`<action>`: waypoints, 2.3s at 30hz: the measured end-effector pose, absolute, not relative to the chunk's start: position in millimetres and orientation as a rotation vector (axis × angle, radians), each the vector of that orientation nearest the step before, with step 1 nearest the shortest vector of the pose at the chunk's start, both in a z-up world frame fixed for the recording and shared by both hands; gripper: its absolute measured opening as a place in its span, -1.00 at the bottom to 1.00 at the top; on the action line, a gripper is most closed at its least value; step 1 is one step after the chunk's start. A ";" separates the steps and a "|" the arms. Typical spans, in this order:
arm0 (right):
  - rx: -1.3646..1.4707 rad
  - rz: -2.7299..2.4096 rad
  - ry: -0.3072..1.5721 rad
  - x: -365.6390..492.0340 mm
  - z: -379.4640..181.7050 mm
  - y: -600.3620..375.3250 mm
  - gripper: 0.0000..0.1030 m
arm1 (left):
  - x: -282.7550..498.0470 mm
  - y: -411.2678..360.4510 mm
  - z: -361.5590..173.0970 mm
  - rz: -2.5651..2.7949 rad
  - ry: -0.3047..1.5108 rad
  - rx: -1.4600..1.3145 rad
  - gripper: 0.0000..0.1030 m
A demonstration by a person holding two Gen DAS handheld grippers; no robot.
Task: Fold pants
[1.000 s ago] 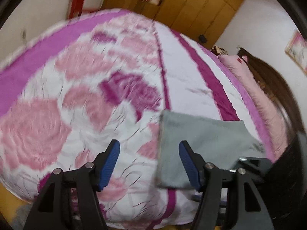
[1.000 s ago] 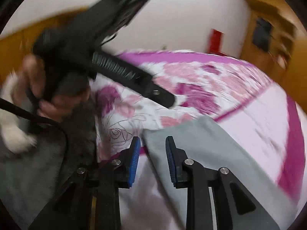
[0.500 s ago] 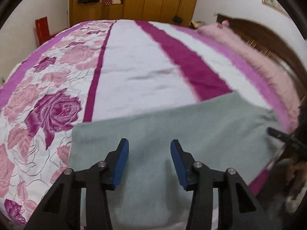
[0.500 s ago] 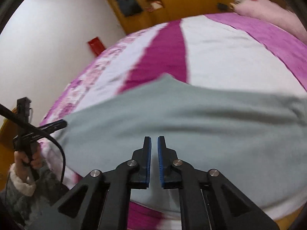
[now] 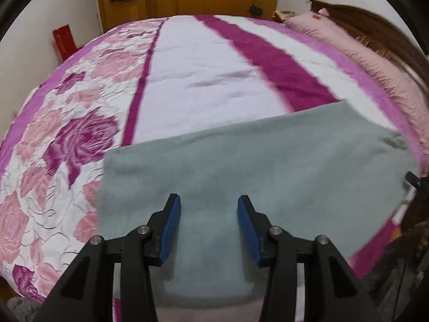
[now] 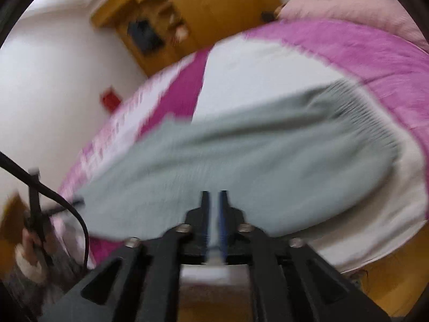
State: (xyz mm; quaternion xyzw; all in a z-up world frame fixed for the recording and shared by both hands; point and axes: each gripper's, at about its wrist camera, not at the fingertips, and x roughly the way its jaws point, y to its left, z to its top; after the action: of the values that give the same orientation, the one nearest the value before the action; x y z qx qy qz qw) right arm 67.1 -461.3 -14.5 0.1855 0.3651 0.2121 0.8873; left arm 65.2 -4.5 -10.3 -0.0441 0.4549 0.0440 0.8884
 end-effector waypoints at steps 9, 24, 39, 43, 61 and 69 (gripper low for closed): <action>0.858 0.181 0.554 59.0 -38.8 -601.1 0.58 | 73.6 -87.8 34.6 -0.101 0.870 -0.080 -0.04; 0.961 0.286 0.581 98.8 -70.5 -585.5 0.34 | 91.6 -170.4 9.6 -0.217 0.933 -0.129 0.01; 1.035 0.316 0.531 127.5 -78.1 -573.9 0.32 | 95.6 -181.4 -10.0 -0.231 0.964 -0.120 -0.09; 0.973 0.256 0.562 126.4 -75.7 -569.8 0.05 | 99.6 -185.9 -7.7 -0.264 0.964 -0.168 -0.65; 0.949 0.185 0.661 123.2 -76.6 -580.0 -0.69 | 80.5 -247.5 -50.4 -0.112 0.980 -0.039 -0.72; 0.735 0.112 0.665 124.9 -38.3 -560.7 -0.70 | 73.5 -247.7 -51.3 -0.104 0.954 -0.018 -0.71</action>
State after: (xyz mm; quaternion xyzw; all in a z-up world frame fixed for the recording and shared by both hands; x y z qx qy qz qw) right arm 124.9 -560.7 -38.3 0.3526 0.3190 0.0539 0.8781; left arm 73.5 -247.7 -51.3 -0.0089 0.4589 -0.0500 0.8871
